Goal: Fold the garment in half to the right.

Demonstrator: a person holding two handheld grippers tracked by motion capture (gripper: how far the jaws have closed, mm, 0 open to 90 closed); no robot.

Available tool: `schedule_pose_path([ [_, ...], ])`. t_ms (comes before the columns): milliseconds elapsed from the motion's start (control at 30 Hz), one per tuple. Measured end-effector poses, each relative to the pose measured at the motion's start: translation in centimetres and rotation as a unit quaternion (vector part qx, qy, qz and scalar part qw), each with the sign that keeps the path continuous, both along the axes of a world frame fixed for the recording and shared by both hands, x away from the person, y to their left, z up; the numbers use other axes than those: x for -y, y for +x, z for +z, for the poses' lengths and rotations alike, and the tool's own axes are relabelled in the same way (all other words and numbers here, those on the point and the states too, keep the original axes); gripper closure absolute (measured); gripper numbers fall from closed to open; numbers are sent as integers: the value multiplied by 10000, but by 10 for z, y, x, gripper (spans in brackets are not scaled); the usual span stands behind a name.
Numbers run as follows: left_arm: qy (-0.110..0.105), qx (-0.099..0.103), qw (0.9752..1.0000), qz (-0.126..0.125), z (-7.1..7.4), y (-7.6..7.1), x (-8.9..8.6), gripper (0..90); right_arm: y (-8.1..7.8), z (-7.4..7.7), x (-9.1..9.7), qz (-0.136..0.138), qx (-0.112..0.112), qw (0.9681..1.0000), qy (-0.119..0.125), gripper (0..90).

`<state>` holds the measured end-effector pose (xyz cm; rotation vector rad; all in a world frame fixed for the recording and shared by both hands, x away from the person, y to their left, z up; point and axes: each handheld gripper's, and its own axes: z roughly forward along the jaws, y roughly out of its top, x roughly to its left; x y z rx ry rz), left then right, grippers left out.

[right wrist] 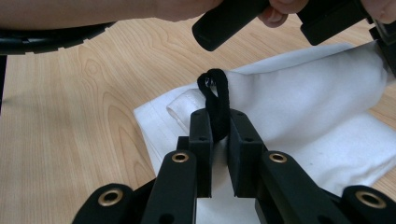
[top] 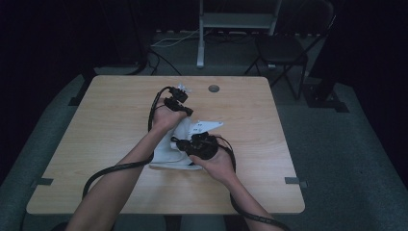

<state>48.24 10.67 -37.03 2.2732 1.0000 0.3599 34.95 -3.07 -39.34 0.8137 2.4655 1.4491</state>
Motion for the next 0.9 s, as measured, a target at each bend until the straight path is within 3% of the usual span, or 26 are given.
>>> schedule_pose_path([
  [900,167,98,9998,-94,1,-1,13,844,-1,-3,11,-72,-67,9999,33,817],
])
